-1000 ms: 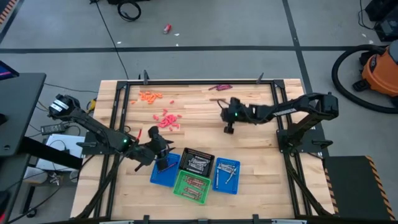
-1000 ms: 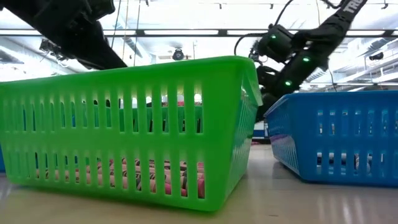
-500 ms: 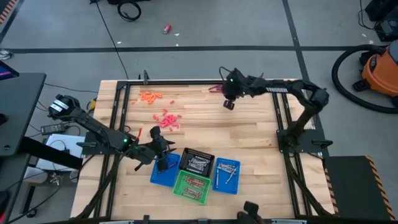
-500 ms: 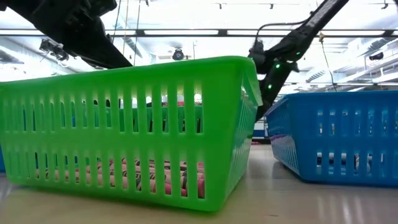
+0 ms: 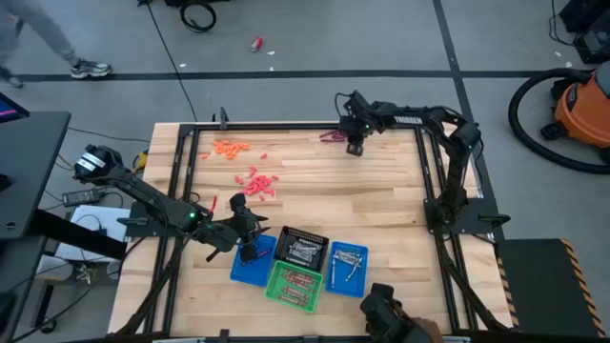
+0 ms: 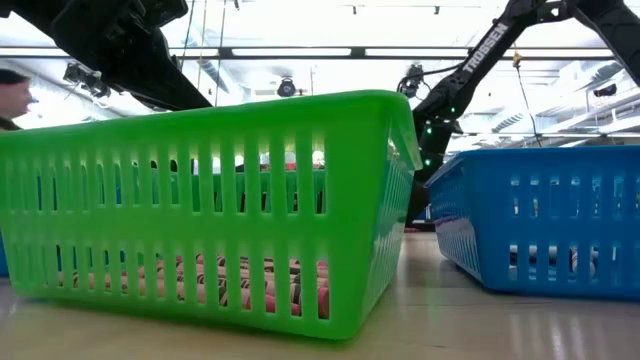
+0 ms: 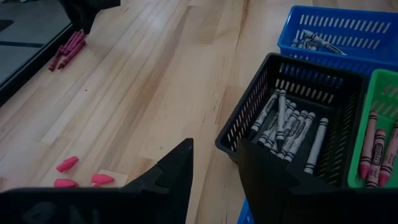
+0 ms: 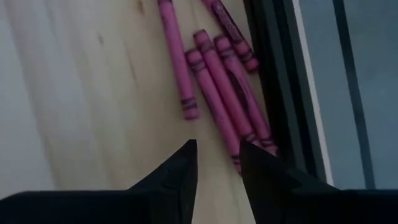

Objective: Sort crayons
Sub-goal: Put the dark red crayon into the left blue bin

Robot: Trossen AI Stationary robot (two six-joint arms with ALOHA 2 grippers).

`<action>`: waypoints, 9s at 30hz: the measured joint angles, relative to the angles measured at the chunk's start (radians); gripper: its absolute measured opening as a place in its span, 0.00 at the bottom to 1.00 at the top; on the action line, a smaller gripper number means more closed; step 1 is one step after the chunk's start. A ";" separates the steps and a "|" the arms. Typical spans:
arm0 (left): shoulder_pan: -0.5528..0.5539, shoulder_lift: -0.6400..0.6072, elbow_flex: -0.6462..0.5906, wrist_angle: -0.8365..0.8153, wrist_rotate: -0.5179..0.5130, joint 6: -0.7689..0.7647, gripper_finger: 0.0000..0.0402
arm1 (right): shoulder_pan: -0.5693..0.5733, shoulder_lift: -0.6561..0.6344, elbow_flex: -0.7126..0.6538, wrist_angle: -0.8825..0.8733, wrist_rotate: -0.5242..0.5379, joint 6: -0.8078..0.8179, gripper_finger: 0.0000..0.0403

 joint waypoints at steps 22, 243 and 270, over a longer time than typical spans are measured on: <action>0.001 0.000 0.000 -0.001 0.000 0.006 0.33 | 0.007 0.028 0.001 -0.113 -0.043 -0.084 0.25; -0.215 0.183 0.060 -0.194 0.059 -0.458 0.38 | 0.860 -0.138 0.228 -0.183 0.436 0.474 0.25; -0.114 0.150 0.212 -0.362 -0.050 -0.122 0.38 | 0.436 -0.112 -0.172 0.390 0.178 0.531 0.25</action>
